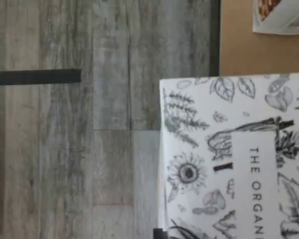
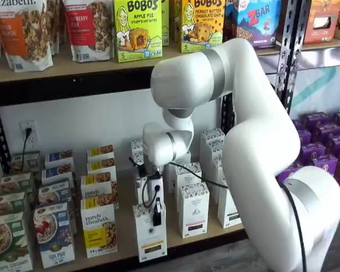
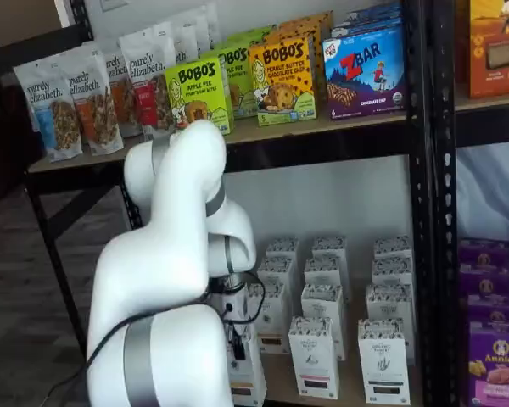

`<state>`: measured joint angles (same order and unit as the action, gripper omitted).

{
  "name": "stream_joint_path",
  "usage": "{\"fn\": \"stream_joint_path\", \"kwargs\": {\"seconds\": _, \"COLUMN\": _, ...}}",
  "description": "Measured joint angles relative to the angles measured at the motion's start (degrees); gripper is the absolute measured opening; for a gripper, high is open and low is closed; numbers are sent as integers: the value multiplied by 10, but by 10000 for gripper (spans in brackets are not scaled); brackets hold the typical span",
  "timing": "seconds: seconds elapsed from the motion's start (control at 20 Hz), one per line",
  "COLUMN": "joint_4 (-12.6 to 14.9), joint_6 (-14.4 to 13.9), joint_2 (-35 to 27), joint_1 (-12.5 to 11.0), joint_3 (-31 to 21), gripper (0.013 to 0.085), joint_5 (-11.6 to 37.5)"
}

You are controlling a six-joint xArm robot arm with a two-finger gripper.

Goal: Pick up the white box with a yellow strip in the middle, on the bottom shelf, the fourth box from the left

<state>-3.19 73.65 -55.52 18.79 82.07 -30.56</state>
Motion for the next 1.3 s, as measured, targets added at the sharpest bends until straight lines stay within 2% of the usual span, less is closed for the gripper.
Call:
{"fn": "stream_joint_path", "kwargs": {"seconds": 0.15, "joint_4": -8, "joint_6": 3, "joint_2": 21, "joint_1": 5, "joint_3": -31, "gripper": 490, "joint_5": 7}}
{"fn": "stream_joint_path", "kwargs": {"seconds": 0.4, "joint_4": -3, "joint_6": -10, "joint_2": 56, "joint_1": 13, "joint_3": -73, "gripper": 490, "joint_5": 15}}
{"fn": "stream_joint_path", "kwargs": {"seconds": 1.05, "joint_4": 55, "joint_6": -77, "joint_2": 170, "joint_1": 27, "joint_3": -202, "gripper": 490, "joint_5": 22}}
{"fn": "stream_joint_path", "kwargs": {"seconds": 1.3, "joint_4": 95, "joint_6": -112, "joint_2": 221, "joint_1": 25, "joint_3": -264, "gripper": 490, "joint_5": 33}}
